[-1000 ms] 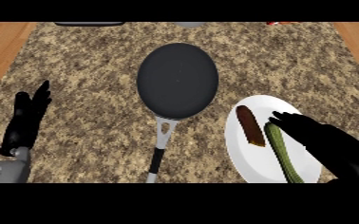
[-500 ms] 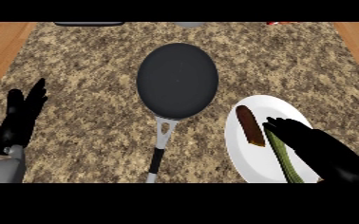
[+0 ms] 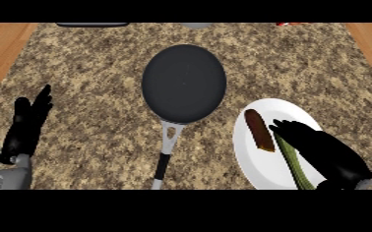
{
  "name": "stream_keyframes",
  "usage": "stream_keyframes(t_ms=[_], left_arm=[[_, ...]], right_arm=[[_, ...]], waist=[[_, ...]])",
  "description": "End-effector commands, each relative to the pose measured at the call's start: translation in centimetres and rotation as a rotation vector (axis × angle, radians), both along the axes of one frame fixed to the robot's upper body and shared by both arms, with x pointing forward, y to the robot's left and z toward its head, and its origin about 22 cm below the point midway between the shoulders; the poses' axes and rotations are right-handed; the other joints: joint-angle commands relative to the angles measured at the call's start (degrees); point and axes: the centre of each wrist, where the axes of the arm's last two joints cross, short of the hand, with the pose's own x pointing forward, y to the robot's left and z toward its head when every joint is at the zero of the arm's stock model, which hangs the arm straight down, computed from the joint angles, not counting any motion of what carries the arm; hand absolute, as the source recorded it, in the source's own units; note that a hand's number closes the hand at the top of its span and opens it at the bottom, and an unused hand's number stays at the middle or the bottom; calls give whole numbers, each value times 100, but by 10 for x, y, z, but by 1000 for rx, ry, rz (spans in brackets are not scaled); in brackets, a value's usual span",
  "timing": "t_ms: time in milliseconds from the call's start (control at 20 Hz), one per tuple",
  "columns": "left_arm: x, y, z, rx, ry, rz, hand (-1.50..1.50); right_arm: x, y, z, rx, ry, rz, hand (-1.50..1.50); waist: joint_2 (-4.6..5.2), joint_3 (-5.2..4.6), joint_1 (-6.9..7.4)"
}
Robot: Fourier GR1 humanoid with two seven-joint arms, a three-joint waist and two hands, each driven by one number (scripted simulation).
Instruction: Pick the squash from the plate and place it in the pan
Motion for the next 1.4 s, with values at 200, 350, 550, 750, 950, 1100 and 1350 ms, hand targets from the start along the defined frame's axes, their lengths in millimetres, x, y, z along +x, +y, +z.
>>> stream_keyframes(t_ms=[200, 350, 550, 750, 950, 1100, 1350], left_arm=[[7, 7, 11, 0, -9, -8, 0], [8, 21, 11, 2, -1, 9, 0], [11, -10, 11, 7, -3, -11, 0], [4, 4, -13, 4, 10, 12, 0], [-15, 4, -6, -13, 4, -5, 0], [4, -7, 4, 1, -17, -1, 0], [8, 5, 10, 5, -14, -7, 0]], right_arm=[[7, -8, -15, -59, 33, -15, -150], [1, 7, -28, -62, 33, -24, -150], [3, -4, -34, -71, 27, 18, 150], [24, 14, -21, -130, -129, 65, 150], [16, -2, -32, -93, -144, 55, 150], [15, 1, -46, -71, -129, 63, 150], [63, -32, -27, -54, -168, -53, 150]], waist=[[1, 0, 2], [2, -1, -7], [0, 0, -6], [5, -1, 13], [-3, 0, 14], [0, 0, 3], [7, 1, 35]])
